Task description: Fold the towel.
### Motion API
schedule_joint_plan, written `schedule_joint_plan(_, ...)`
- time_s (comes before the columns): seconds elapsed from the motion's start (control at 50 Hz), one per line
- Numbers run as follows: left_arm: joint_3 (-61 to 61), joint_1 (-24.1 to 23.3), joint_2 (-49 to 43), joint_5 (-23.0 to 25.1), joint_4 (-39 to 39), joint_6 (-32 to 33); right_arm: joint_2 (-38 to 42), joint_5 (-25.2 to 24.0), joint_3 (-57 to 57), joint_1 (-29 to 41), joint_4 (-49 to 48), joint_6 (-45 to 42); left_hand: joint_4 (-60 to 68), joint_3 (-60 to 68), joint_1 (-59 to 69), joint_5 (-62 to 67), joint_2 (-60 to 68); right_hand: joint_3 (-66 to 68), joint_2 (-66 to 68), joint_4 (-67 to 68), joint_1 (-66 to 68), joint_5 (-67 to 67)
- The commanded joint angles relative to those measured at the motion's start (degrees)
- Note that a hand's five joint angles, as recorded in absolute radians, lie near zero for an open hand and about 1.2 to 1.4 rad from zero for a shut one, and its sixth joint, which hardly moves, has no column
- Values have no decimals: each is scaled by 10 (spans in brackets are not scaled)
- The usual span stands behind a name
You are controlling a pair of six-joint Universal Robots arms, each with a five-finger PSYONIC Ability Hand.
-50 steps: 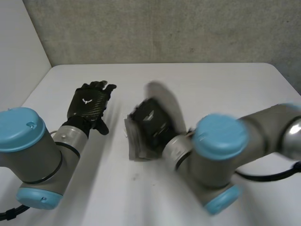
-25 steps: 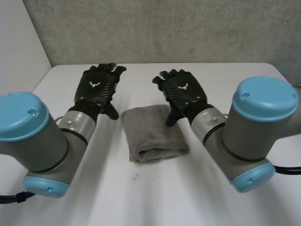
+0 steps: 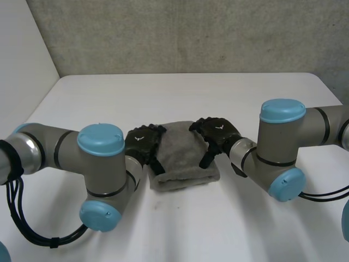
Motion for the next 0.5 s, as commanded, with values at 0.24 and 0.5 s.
schedule_joint_plan(0.24, 24, 56, 289, 8, -86, 5, -298, 153, 18, -58, 6, 7, -4, -4, -5, -8, -4, -23, -28, -32, -19, -32)
schedule_joint_plan(0.5, 12, 160, 399, 89, -166, -2, -425, 148, 117, -104, 4, 3, -8, -8, -8, -11, -7, -23, -28, -32, -19, -32)
